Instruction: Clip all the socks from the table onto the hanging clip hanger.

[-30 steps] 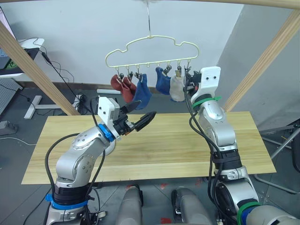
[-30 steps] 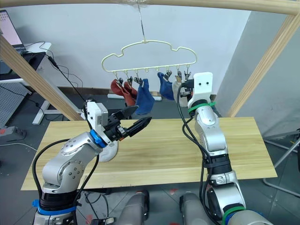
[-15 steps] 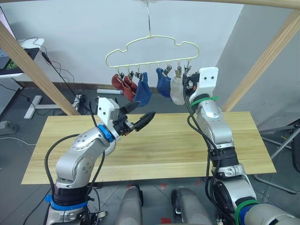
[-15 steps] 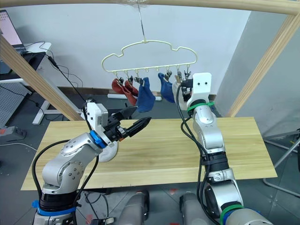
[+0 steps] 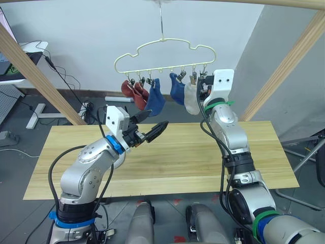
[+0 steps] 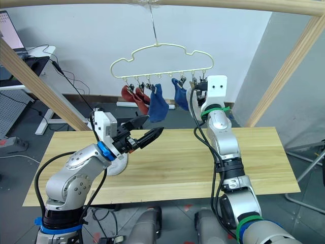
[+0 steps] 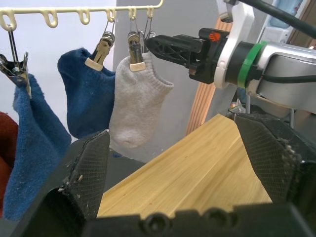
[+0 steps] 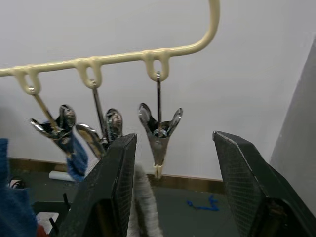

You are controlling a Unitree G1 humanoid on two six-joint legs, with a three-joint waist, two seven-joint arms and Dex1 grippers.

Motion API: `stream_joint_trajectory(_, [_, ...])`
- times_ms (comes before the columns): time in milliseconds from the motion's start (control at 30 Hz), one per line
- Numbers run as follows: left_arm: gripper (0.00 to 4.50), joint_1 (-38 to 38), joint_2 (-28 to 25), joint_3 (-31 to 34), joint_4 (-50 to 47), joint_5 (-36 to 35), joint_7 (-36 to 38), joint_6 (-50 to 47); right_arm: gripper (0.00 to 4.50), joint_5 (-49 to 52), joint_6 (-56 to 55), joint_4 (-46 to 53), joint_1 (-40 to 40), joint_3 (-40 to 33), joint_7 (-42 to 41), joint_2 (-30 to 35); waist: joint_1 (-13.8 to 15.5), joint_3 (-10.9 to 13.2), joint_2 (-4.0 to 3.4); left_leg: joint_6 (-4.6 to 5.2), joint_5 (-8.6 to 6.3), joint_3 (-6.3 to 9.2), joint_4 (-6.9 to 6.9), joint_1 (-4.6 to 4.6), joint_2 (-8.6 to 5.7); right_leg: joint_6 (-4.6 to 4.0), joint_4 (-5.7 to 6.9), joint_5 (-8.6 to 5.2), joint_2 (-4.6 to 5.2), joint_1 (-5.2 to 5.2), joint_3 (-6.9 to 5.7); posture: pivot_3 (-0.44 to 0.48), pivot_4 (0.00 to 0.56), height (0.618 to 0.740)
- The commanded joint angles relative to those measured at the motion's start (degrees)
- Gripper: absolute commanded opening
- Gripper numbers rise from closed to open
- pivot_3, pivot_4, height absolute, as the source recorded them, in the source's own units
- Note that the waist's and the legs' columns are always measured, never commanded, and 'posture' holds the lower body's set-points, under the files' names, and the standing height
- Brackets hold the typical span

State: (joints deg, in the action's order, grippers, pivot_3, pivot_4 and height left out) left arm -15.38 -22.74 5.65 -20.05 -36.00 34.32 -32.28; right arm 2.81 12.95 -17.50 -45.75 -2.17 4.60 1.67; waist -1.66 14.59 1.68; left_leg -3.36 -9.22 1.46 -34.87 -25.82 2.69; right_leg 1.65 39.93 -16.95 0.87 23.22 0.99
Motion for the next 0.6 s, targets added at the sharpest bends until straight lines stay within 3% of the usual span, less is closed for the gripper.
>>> stream_joint_trajectory(33, [4.50,0.17,-0.40,0.23,-2.80,-0.40,-0.18,0.50,2.54,-1.11,-2.11,-0.55,-2.56,-0.61,1.21,0.27,0.00,0.00,0.00,0.00,0.00,0.00,0.00,0.00,0.00,0.00,0.00,0.00,0.00,0.00,0.00,0.045,0.238,0.740])
stream_joint_trajectory(600, [4.50,0.51,-0.46,0.23,-2.90,-0.09,-0.33,0.81,2.54,0.36,-5.18,-7.33,-7.21,-1.58,0.91,-2.69,0.08,0.00,0.00,0.00,0.00,0.00,0.01,-0.01,0.00,0.00,0.00,0.00,0.00,0.00,-0.01,0.072,0.229,0.740])
